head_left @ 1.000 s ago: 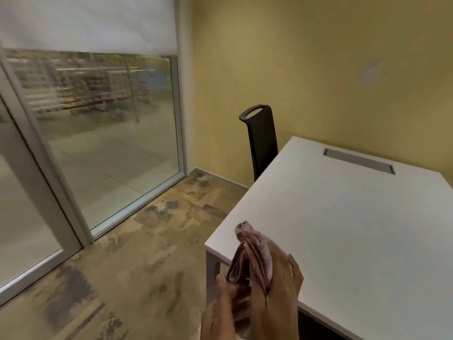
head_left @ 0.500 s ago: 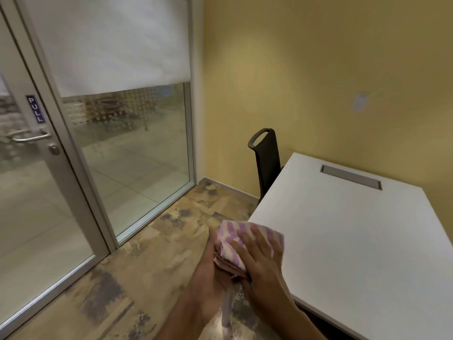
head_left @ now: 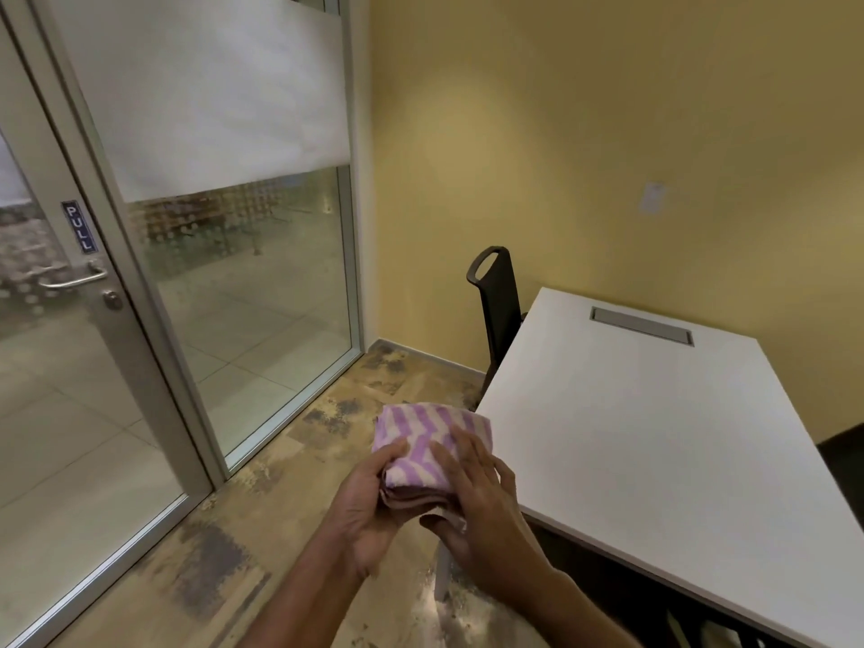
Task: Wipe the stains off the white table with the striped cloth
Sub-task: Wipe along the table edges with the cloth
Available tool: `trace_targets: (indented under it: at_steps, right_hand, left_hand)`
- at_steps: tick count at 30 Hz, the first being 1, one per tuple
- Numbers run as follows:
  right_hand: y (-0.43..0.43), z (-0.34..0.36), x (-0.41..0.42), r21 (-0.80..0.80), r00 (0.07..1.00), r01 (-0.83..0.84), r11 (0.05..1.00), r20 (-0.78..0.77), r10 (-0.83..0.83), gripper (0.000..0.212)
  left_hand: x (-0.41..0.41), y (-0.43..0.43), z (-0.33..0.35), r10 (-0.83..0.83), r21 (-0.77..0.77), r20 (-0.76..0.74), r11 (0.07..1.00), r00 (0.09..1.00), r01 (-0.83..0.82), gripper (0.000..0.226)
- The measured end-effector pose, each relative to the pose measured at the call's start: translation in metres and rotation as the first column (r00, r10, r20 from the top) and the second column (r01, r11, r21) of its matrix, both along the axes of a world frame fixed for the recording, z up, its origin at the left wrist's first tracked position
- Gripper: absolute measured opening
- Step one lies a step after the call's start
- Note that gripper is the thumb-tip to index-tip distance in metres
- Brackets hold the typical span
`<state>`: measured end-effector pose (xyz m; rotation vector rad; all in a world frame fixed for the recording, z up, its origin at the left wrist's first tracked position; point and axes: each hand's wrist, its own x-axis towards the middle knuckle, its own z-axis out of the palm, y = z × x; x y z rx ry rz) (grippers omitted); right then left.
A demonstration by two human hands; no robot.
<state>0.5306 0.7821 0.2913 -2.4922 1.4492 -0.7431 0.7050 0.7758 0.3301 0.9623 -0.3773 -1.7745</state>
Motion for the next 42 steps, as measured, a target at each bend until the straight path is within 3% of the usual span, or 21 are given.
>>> trace_targets:
  at_steps: [9,15,20,25,33,37,42]
  right_hand:
    - [-0.042,0.002,0.014,0.084,0.994,0.095,0.992,0.048,-0.099,0.087]
    - [-0.105,-0.005,0.017,0.077,0.996,0.093,0.993,-0.013,-0.092,0.092]
    - [-0.152,-0.009,0.016,0.110,0.997,0.066,0.992,0.037,-0.070,0.097]
    - [-0.199,-0.013,0.015,0.161,0.996,0.024,0.987,0.081,-0.037,0.087]
    - [-0.259,-0.036,0.040,0.224,0.994,0.078,0.971,0.063,-0.094,0.089]
    - [-0.296,-0.045,0.067,0.239,0.983,0.168,0.956,0.039,-0.182,0.099]
    - [-0.342,-0.044,0.115,0.216,0.952,0.257,0.942,0.111,-0.285,0.090]
  left_hand:
    - [0.004,-0.042,0.008,-0.015,-0.010,0.005,1.000,1.000,0.015,0.044]
    - [0.004,-0.094,0.003,-0.001,-0.002,0.087,1.000,0.996,0.001,0.038]
    - [0.001,-0.145,0.001,-0.017,0.019,0.180,1.000,0.983,0.014,0.034]
    - [0.004,-0.196,-0.006,-0.046,0.037,0.270,0.999,0.962,0.038,0.031]
    - [0.022,-0.269,-0.024,-0.131,0.092,0.272,0.990,0.953,0.110,0.033]
    - [0.042,-0.316,-0.031,-0.234,0.095,0.260,0.972,0.937,0.216,0.034]
    - [0.078,-0.374,-0.034,-0.357,0.065,0.338,0.932,0.871,0.357,0.037]
